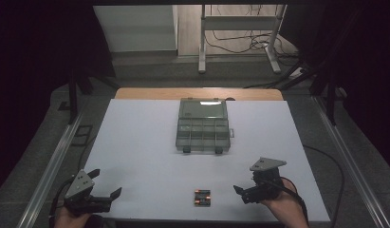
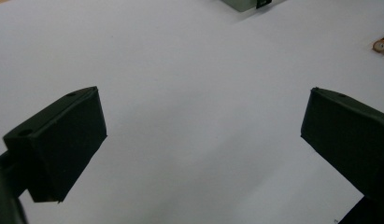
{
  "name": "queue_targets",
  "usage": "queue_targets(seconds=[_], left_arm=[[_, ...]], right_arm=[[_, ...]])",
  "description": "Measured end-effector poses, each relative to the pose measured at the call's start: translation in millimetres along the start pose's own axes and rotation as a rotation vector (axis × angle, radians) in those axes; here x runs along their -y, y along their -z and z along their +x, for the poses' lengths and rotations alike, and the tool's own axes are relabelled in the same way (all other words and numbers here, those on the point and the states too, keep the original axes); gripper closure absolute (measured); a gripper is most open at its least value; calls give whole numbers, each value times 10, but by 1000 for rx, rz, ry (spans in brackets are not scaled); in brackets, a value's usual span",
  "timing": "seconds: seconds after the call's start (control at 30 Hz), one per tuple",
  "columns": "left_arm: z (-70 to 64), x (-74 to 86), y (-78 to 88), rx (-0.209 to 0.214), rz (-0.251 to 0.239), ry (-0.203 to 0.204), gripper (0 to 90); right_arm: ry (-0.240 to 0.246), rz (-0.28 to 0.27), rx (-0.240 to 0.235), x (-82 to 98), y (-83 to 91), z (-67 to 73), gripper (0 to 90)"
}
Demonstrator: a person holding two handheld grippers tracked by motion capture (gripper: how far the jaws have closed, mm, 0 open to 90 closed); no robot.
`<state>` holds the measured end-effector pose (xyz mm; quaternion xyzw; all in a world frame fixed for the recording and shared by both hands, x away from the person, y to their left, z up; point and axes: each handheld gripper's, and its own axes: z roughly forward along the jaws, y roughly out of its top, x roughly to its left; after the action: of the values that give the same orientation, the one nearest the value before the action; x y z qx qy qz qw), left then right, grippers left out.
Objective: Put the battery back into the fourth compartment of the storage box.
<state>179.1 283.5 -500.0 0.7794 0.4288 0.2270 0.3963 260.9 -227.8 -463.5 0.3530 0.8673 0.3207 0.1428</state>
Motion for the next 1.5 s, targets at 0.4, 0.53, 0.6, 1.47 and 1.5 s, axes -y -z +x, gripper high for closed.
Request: queue_targets(seconds=[0.4,0.53,0.6,1.47,1.5], left_arm=[[-18,-3,-1,-10,2,-14,8],[-14,-2,-1,-9,-1,-12,9],[-15,-2,-1,-8,-2,-13,8],[-19,2,6,4,-7,-22,7],[-19,2,6,4,-7,-22,7]], right_arm=[[-4,53,-36,-172,-148,112,0],[5,83,-49,-226,-229,165,0],[13,97,-46,-252,-265,189,0],[246,267,-197,-564,-784,667,486],[246,267,-197,-564,-784,667,486]])
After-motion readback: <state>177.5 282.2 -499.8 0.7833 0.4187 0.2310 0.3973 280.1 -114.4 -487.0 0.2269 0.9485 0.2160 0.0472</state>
